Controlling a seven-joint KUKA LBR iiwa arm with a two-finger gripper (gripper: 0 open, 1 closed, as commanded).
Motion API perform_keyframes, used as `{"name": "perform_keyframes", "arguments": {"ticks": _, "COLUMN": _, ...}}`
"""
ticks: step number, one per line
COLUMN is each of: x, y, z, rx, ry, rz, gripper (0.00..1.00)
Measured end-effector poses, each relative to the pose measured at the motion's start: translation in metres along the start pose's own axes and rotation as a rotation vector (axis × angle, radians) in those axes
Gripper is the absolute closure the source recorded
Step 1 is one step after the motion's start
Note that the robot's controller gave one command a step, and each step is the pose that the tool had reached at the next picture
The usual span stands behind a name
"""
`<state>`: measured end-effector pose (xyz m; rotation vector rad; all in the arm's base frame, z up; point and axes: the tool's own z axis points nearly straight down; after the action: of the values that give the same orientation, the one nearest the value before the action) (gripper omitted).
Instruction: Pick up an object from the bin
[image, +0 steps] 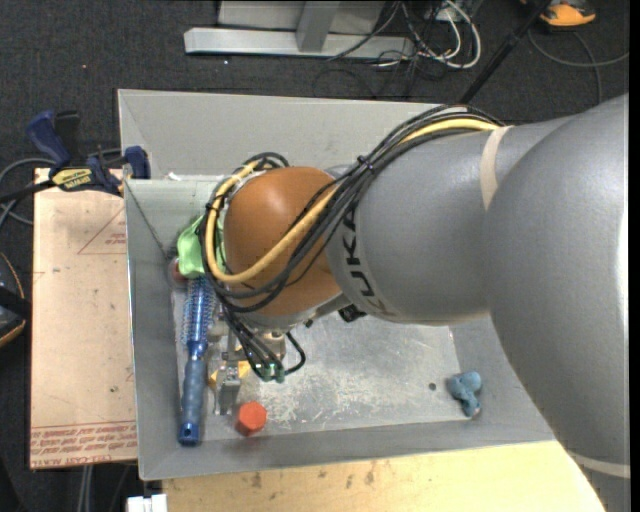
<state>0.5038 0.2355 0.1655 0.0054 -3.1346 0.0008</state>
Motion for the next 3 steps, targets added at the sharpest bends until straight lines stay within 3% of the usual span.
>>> {"name": "perform_keyframes", "arguments": {"ticks": 1, "x": -0.015, "y": -0.056, "z": 0.046, "rx": 0.002, "ry": -0.004, "rz": -0.114, "gripper": 0.00}}
{"name": "perform_keyframes", "arguments": {"ticks": 2, "x": -0.023, "y": -0.041, "z": 0.050, "rx": -0.001, "ry": -0.010, "rz": -0.524, "gripper": 0.00}}
{"name": "perform_keyframes", "arguments": {"ticks": 3, "x": -0.020, "y": -0.042, "z": 0.044, "rx": 0.001, "ry": -0.010, "rz": -0.789, "gripper": 0.00}}
